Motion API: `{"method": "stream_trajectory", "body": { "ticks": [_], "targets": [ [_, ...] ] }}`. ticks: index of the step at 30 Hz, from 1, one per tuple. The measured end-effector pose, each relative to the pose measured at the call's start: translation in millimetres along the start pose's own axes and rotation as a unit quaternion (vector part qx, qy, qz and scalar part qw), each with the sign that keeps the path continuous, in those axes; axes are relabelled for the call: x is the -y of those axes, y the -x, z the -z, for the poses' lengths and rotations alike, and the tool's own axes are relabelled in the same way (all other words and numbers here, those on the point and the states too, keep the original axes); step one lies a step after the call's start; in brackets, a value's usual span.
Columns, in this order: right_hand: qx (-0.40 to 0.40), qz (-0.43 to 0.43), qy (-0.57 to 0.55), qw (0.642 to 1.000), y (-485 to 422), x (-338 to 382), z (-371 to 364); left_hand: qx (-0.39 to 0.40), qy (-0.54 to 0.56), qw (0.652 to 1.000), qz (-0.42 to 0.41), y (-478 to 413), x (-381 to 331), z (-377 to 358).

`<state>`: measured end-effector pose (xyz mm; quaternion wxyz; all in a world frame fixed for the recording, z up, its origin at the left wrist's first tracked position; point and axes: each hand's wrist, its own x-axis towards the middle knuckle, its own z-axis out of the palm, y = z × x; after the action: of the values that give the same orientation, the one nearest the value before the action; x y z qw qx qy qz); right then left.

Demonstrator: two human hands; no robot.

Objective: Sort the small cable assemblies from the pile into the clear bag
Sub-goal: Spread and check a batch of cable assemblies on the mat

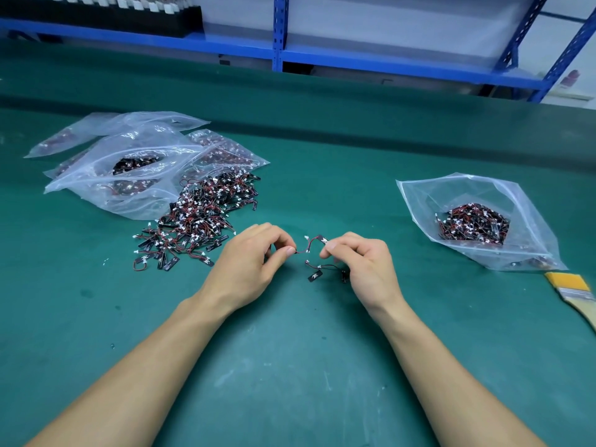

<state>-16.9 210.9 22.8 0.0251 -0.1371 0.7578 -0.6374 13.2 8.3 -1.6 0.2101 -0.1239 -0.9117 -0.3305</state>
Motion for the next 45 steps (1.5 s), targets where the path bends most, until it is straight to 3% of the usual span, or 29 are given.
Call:
{"method": "stream_trajectory", "body": {
  "ticks": [3, 7, 11, 16, 22, 32, 37, 45],
  "targets": [
    [-0.036, -0.008, -0.001, 0.999, -2, -4, 1, -0.019, -0.014, 0.999, 0.033, 0, 3, -2],
    [-0.078, 0.018, 0.098, 0.992, -6, -15, 2, -0.028, -0.047, 0.994, 0.089, -1, 9, -4],
    [-0.063, 0.072, 0.268, 0.959, -8, -24, 0, -0.011, -0.067, 0.992, 0.108, -1, 13, -5],
    [-0.024, 0.09, 0.368, 0.925, -11, -23, 0, 0.005, -0.058, 0.992, 0.11, -1, 16, -4],
    [-0.02, 0.103, 0.374, 0.921, -9, -20, 8, 0.019, -0.055, 0.992, 0.11, -1, 16, -1],
    [0.106, 0.121, 0.369, 0.916, -7, -20, 20, 0.039, -0.052, 0.995, 0.081, 0, 14, -1],
    [0.128, 0.125, 0.355, 0.917, -7, -19, 24, 0.011, -0.047, 0.997, 0.061, -1, 6, 0],
    [0.162, 0.129, 0.341, 0.917, -7, -13, 33, 0.052, -0.102, 0.992, 0.054, -7, -13, -12]
  ]
}}
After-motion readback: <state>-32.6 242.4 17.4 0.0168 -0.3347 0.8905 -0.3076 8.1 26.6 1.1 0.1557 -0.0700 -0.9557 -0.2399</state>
